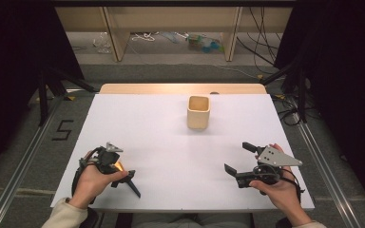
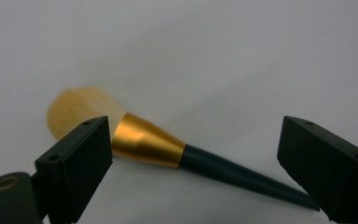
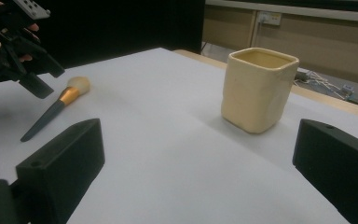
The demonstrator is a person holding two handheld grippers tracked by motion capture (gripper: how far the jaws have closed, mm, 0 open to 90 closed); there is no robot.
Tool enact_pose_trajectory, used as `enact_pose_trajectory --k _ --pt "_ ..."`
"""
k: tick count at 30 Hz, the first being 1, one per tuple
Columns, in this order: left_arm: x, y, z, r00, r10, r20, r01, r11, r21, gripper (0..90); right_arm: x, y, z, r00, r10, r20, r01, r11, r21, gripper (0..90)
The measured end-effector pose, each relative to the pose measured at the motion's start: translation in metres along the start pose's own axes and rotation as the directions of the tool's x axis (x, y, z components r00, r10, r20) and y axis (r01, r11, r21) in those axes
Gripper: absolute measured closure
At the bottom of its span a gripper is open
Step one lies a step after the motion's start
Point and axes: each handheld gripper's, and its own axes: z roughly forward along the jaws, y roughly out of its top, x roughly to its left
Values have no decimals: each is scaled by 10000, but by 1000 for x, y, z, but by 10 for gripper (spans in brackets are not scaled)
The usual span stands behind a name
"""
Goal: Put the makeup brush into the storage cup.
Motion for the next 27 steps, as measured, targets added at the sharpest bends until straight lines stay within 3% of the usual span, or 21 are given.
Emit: enact_pose_trajectory --k 1,3,5,7,8,14,19,24,27 --pt "0 2 1 10000 31 18 -32 9993 383 104 0 0 0 10000 -10 -28 10 10000 31 30" --pt "0 4 5 10000 9 95 -15 9978 663 106 0 0 0 10000 4 -19 -4 10000 69 31" --pt "1 7 7 9998 -138 142 125 9962 862 111 2 -1 1 9993 332 -157 -332 9994 2 35" --pt "1 7 9 9996 -241 122 229 9954 926 124 2 -1 2 9993 326 -156 -325 9995 33 36" --pt "4 9 10 9997 -238 111 223 9926 1193 133 2 -1 1 9995 314 -100 -313 9994 131 36" --pt "9 9 11 9979 -647 -89 653 9863 1515 146 0 -1 1 10000 54 39 -54 9999 138 37" --pt "7 9 11 9976 -692 15 679 9824 1737 145 -1 -1 1 10000 53 54 -54 9998 201 40" --pt "8 10 16 9971 -748 -121 757 9733 2168 147 1 -1 0 9996 271 -11 -270 9988 408 41" --pt "8 11 17 9970 -767 -58 761 9722 2216 147 0 -1 1 9999 108 75 -110 9995 286 43"
